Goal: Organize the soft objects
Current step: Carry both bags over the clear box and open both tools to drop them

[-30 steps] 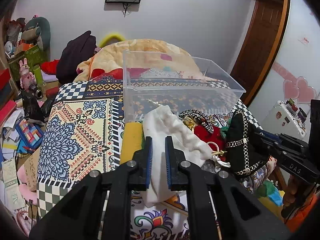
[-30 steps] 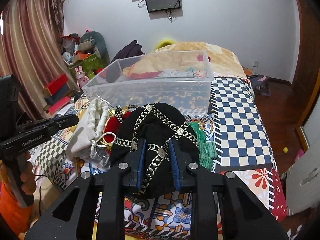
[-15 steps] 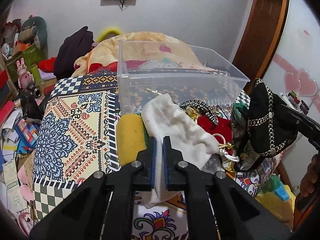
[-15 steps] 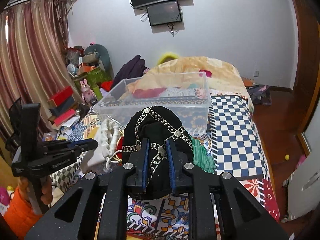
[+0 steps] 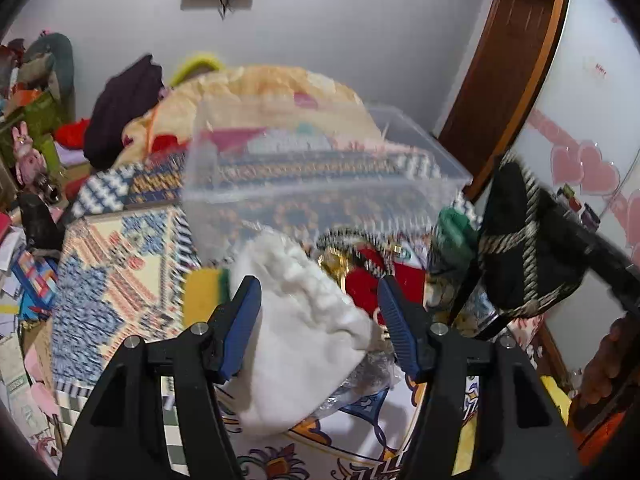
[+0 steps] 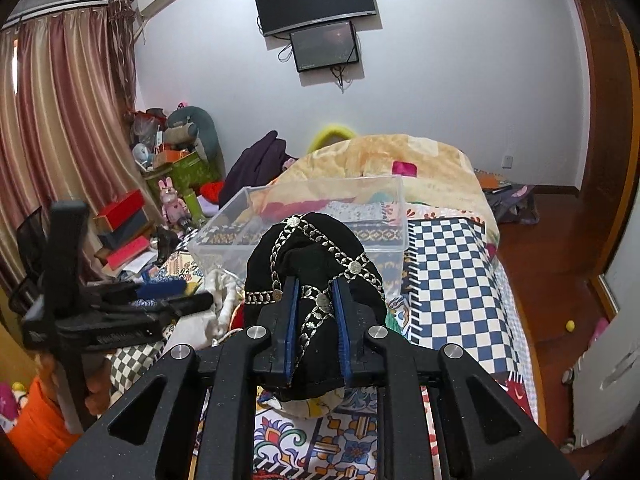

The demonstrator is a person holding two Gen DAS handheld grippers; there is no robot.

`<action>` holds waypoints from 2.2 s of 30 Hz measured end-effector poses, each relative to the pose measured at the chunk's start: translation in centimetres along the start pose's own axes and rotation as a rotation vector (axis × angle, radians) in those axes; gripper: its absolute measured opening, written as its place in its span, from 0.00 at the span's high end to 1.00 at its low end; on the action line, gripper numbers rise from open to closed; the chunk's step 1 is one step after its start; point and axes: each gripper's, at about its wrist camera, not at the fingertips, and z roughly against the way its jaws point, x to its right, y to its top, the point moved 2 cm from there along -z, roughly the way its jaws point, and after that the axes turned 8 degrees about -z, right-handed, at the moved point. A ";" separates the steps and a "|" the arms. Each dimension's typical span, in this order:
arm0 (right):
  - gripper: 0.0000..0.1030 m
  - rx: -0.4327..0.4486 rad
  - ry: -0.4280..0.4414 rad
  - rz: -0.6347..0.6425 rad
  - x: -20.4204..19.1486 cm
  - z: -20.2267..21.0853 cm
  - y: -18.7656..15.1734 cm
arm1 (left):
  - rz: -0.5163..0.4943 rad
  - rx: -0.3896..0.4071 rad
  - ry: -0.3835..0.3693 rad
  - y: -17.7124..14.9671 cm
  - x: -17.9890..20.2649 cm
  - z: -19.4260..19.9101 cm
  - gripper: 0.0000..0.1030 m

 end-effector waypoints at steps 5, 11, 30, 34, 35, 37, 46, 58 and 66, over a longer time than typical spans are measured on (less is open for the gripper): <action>0.85 0.008 0.001 -0.006 0.3 0.1 0.1 | 0.015 -0.031 -0.008 -1.1 -0.2 -1.3 0.64; 0.85 0.037 0.002 0.004 -0.1 0.0 1.3 | -0.017 0.012 0.018 -1.1 0.0 1.0 0.87; 0.85 0.176 0.023 0.031 -2.0 -2.3 7.5 | -0.081 0.342 0.091 8.7 -0.2 8.7 0.88; 0.85 0.159 0.025 0.028 -2.2 -4.2 7.9 | -0.071 0.359 0.110 10.4 -0.9 7.7 0.88; 0.85 0.152 0.023 0.029 -2.1 -4.6 8.0 | -0.064 0.359 0.114 10.9 -1.2 7.1 0.87; 0.85 0.130 0.014 0.039 -2.2 -5.9 7.9 | -0.059 0.354 0.124 11.4 -1.7 6.1 0.87; 0.85 -0.016 -0.022 0.071 -1.9 -10.9 6.1 | -0.052 0.234 0.166 11.7 -3.4 -0.6 0.87; 0.82 -0.187 -0.074 0.105 -0.9 -14.1 4.5 | -0.065 0.020 0.135 9.6 -3.8 -7.3 0.87; 0.74 -0.194 -0.076 0.114 -0.6 -13.6 4.4 | -0.089 -0.017 0.112 8.7 -2.8 -7.4 0.81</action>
